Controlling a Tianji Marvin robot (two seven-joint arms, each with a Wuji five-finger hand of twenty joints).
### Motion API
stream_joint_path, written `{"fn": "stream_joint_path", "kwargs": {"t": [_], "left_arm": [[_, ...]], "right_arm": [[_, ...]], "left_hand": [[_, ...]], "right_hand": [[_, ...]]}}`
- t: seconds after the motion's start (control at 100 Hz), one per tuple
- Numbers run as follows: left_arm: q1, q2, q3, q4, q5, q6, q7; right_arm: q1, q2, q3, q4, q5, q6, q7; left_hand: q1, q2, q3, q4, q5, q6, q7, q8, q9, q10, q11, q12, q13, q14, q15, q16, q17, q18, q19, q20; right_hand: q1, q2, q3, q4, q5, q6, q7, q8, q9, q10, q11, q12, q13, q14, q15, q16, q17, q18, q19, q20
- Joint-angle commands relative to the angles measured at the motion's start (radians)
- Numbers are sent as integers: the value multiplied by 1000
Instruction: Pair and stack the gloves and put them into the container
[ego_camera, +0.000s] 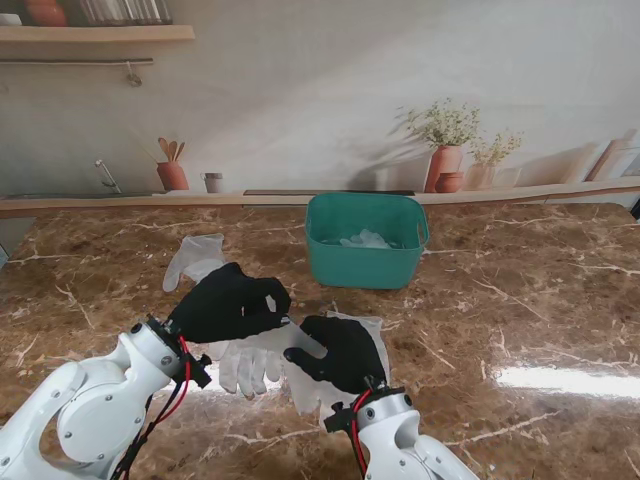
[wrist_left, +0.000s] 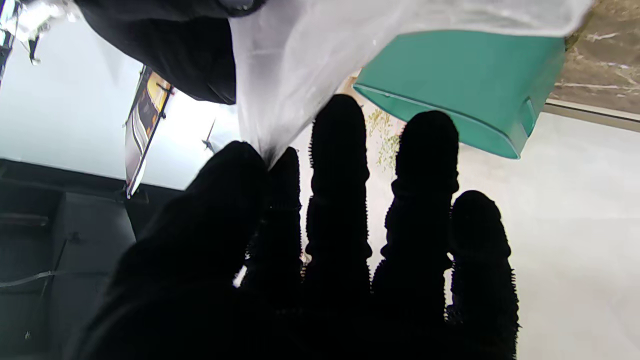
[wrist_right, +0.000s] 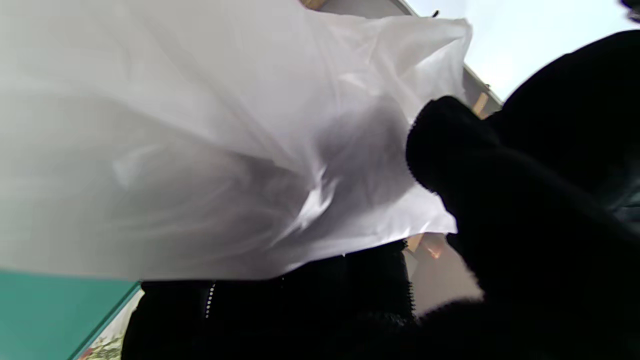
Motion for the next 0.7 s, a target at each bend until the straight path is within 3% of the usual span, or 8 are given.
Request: {"fn": "stream_joint_path", "kwargs": {"t": [0.0,0.1,0.21,0.51,0.61,0.63,0.64,0.69], "left_arm": [[9,-18,20,19,-17,22,47],[16,-16,6,21,-64,34,17],[17,-1,-24,34,-154,25,-93],[-12,25,-31,158,-388,-29,-248],[-19,24,-17,185,-380,-44,-238],[-20,23,-16,189,-366,-48,-232],[-21,23,-15,190,-357,-50,-229],[-27,23,-10,198,-290,-61,-210]], "right_arm": [[-17,-3,5,-1,3,-19,4],[-31,-7,21,-16,20,-37,-8],[-53,-11,48,-46,52,-51,-13],[-102,-11,107,-115,64,-72,-26],[-113,-11,117,-130,75,-81,-21],[-116,-11,119,-133,78,-82,-20],[-117,-11,120,-134,79,-83,-20],[-123,-11,125,-142,86,-86,-18]], "left_hand": [[7,36,-46,22,-74,8,-12,-34,-50,-12,-36,7,-70,6,-84,-17,-52,30,-58,-29],[-207,85,-89,81,-131,118,-328,-216,-314,31,-206,-54,-312,-25,-319,-108,-167,27,-215,-98],[-161,92,-441,118,-205,164,-571,-415,-612,35,-322,-136,-559,-59,-494,-232,-302,-1,-440,-143],[-140,-110,-438,124,-300,209,-770,-556,-910,30,-390,-201,-816,-109,-630,-331,-383,-84,-883,-139],[-97,-176,-381,117,-360,153,-798,-583,-974,22,-397,-207,-857,-114,-641,-334,-382,-107,-984,-63],[-142,-206,-275,104,-371,148,-800,-592,-992,21,-384,-201,-865,-114,-637,-331,-373,-105,-1016,-62],[-237,-263,-41,66,-387,124,-805,-594,-1001,19,-392,-203,-871,-113,-641,-332,-378,-113,-1015,-52],[-258,-295,72,53,-423,83,-814,-599,-1028,15,-386,-199,-882,-115,-642,-332,-382,-121,-1017,-46]], "right_hand": [[1,6,36,-45,14,-40,18,38,53,-18,10,24,55,-35,38,28,18,1,51,31],[-4,11,46,-44,17,-41,18,67,71,-18,12,31,75,-36,62,40,39,2,69,37],[-1,18,53,-43,15,-30,19,80,79,-9,13,35,84,-34,72,45,49,2,76,39],[7,20,62,-40,14,-14,17,104,92,-1,9,46,100,-30,85,56,68,2,82,40],[5,22,64,-41,13,-14,17,110,93,-3,9,49,101,-32,87,58,69,-1,83,40],[6,21,65,-41,13,-13,17,111,93,-4,9,50,100,-32,87,59,69,-1,83,41],[6,21,65,-41,13,-13,17,111,93,-4,9,50,100,-32,87,59,69,-1,83,41],[5,20,66,-41,14,-11,17,114,94,-2,9,52,101,-32,87,60,70,-2,84,41]]}}
